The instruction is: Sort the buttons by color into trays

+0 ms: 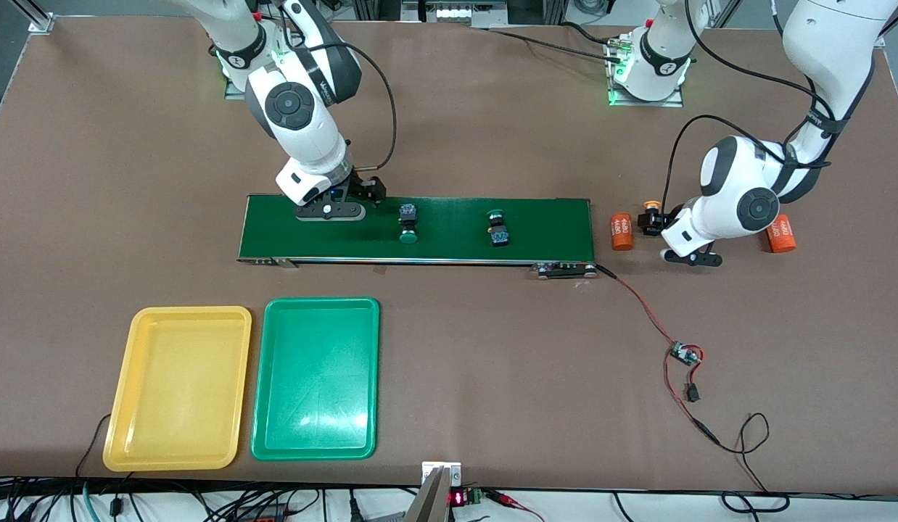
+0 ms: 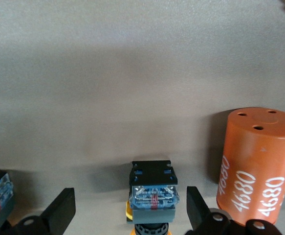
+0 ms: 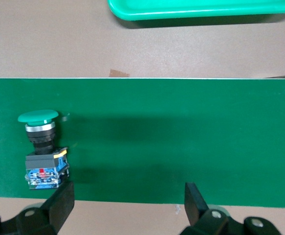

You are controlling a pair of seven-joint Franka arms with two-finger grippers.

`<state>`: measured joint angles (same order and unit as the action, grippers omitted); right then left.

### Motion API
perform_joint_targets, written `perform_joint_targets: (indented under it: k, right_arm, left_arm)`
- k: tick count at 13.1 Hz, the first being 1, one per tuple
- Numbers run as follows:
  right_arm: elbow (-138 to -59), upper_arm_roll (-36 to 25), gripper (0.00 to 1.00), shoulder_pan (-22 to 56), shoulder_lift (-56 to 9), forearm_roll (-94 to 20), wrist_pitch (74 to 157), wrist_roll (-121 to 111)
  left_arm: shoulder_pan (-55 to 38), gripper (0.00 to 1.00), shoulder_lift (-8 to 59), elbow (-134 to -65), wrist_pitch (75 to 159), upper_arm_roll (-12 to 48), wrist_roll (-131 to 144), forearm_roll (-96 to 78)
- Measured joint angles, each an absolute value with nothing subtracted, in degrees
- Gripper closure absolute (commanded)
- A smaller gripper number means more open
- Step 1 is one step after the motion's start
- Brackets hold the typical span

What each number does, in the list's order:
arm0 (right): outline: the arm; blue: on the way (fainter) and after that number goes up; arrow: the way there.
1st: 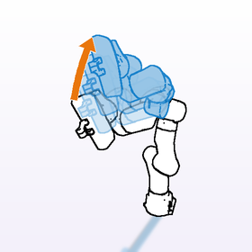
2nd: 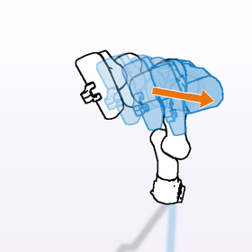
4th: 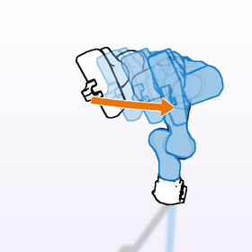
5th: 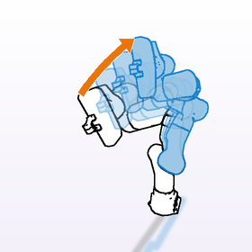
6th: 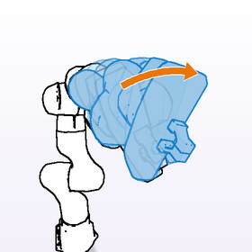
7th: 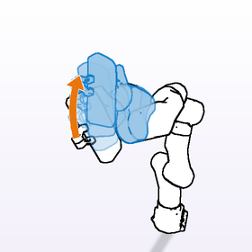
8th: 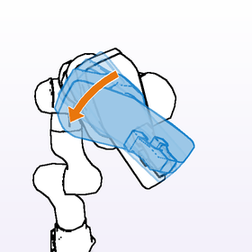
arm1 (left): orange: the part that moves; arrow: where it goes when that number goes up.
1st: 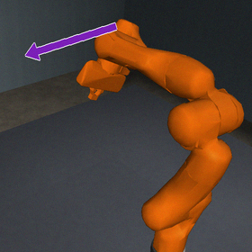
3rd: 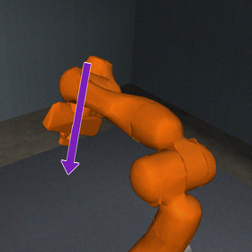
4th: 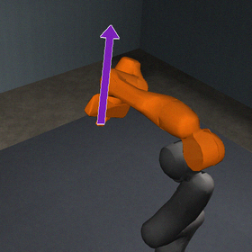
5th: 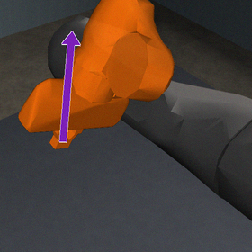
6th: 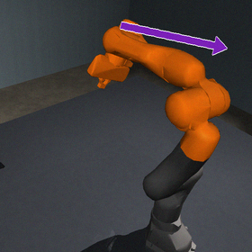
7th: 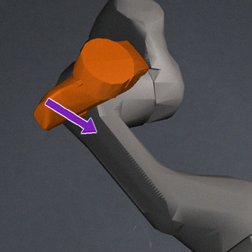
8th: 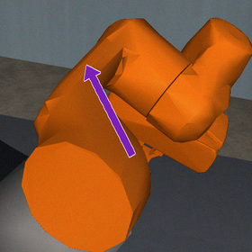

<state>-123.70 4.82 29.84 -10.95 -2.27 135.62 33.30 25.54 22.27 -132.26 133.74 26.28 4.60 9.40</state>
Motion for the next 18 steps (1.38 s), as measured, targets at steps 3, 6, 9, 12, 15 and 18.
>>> perform_joint_targets:
  k: [3, 6, 9, 12, 15, 18]
  right_arm:
    - [-123.68, 4.54, 0.0, 29.79, -10.95, -2.27, 135.62, 33.44]
    - [-122.99, 3.97, 0.0, 29.26, -10.94, -2.27, 135.74, 33.48]
    - [-122.51, 3.7, 0.0, 28.87, -11.07, -2.09, 135.73, 33.47]
    - [-122.34, 3.76, 0.0, 28.95, -12.25, -1.6, 135.72, 33.47]
    - [-121.59, 3.77, 0.0, 29.04, -13.02, -1.06, 135.76, 33.47]
    - [-118.82, 3.83, 0.0, 29.64, -14.6, -1.02, 135.77, 33.52]
  left_arm:
    - [25.54, 0.2, 22.27, -132.26, 133.73, 26.29, 4.57, 9.41]
    - [25.54, 0.29, 22.39, -132.55, 133.65, 26.28, 4.54, 9.41]
    - [25.54, 0.79, 22.77, -133.06, 133.64, 26.29, 4.53, 9.41]
    - [25.53, 1.0, 22.56, -132.81, 132.85, 26.34, 4.53, 9.42]
    - [25.29, 1.0, 19.85, -130.72, 132.01, 26.97, 4.45, 9.47]
    - [20.49, 1.0, 14.37, -125.97, 129.48, 28.09, 4.17, 9.49]
